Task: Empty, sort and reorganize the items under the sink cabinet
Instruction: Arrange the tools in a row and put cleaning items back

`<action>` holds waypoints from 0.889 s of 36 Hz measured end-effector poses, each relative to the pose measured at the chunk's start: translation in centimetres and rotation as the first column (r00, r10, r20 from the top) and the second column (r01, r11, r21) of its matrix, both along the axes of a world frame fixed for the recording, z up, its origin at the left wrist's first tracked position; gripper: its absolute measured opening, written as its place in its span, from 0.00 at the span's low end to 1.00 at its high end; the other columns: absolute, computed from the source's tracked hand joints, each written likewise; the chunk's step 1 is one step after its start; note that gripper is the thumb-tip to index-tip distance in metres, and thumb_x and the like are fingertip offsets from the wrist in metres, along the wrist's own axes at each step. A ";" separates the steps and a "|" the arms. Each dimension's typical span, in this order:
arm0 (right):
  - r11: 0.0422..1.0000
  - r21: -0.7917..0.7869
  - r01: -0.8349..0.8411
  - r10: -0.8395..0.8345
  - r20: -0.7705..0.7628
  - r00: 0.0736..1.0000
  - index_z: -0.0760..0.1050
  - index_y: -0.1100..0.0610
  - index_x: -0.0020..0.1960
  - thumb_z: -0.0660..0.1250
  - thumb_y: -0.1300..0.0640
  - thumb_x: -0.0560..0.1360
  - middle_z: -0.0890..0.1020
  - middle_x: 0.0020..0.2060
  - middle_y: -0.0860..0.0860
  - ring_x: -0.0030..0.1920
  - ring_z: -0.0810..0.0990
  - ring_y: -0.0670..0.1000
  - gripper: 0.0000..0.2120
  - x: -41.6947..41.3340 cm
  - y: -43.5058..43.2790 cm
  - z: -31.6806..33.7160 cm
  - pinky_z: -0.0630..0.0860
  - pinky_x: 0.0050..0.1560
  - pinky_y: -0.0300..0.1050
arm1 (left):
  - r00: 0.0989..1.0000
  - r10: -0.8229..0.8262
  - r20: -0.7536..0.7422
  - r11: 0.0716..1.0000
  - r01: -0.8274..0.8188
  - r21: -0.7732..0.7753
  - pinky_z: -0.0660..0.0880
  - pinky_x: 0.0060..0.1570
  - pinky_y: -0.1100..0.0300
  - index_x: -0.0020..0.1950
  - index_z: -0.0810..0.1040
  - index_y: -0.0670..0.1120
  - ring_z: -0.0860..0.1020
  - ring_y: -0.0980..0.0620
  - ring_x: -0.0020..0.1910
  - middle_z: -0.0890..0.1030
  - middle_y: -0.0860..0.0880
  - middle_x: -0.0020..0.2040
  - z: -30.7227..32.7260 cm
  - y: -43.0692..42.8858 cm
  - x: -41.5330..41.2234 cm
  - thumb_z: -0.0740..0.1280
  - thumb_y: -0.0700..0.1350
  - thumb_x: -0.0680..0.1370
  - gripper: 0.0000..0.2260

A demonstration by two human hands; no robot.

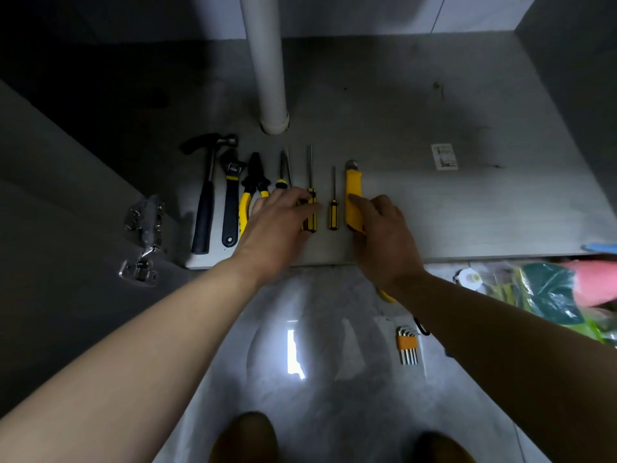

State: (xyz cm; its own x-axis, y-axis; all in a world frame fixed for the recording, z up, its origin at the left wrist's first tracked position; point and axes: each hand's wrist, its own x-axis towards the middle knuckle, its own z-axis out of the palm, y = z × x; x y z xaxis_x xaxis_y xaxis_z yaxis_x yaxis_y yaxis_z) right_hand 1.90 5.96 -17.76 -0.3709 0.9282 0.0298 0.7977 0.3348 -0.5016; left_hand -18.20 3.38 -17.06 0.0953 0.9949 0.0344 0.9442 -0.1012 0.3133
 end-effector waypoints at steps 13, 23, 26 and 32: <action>0.998 0.022 -0.063 0.065 -0.070 0.995 0.63 0.55 0.74 0.67 0.59 0.75 0.69 0.60 0.54 0.55 0.72 0.54 0.29 2.4 -0.4 0.5 0.75 0.48 0.48 | 0.999 -0.019 -0.036 0.999 0.020 0.038 0.63 0.64 0.50 0.73 0.74 0.56 0.67 0.46 0.70 0.73 0.51 0.69 0.4 -0.4 0.8 0.72 0.51 0.75 0.25; 0.971 -0.157 -0.182 0.217 0.250 0.944 0.75 0.49 0.45 0.65 0.53 0.76 0.80 0.40 0.47 0.39 0.80 0.54 0.01 12.3 -3.2 0.7 0.75 0.38 0.45 | 0.988 -0.066 -0.141 0.992 0.081 0.100 0.61 0.58 0.51 0.67 0.80 0.55 0.72 0.43 0.61 0.82 0.53 0.60 0.4 0.3 3.0 0.69 0.47 0.77 0.18; 0.890 -0.415 -0.188 0.353 0.367 0.861 0.75 0.46 0.50 0.62 0.49 0.78 0.81 0.50 0.47 0.45 0.82 0.52 0.04 14.1 -5.1 -0.7 0.76 0.42 0.44 | 0.986 -0.043 -0.160 0.990 0.063 0.124 0.63 0.58 0.50 0.66 0.81 0.55 0.73 0.43 0.59 0.83 0.53 0.58 0.5 0.5 3.0 0.67 0.47 0.79 0.16; 0.817 -0.560 -0.140 0.424 0.417 0.804 0.55 0.49 0.78 0.68 0.47 0.76 0.64 0.70 0.52 0.55 0.81 0.53 0.35 14.5 -9.6 -4.7 0.81 0.53 0.50 | 0.985 -0.027 -0.170 0.992 0.047 0.118 0.63 0.58 0.51 0.66 0.80 0.55 0.71 0.42 0.61 0.80 0.50 0.59 0.7 0.0 3.5 0.66 0.47 0.80 0.15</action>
State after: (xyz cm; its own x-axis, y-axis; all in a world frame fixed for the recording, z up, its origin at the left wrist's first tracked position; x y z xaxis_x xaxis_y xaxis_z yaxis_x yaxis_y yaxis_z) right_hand 16.36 -3.68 -22.51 -0.4456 0.6125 -0.6529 0.8843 0.4149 -0.2142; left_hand -14.71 3.34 -16.35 0.1464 0.9801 0.1344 0.9773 -0.1643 0.1340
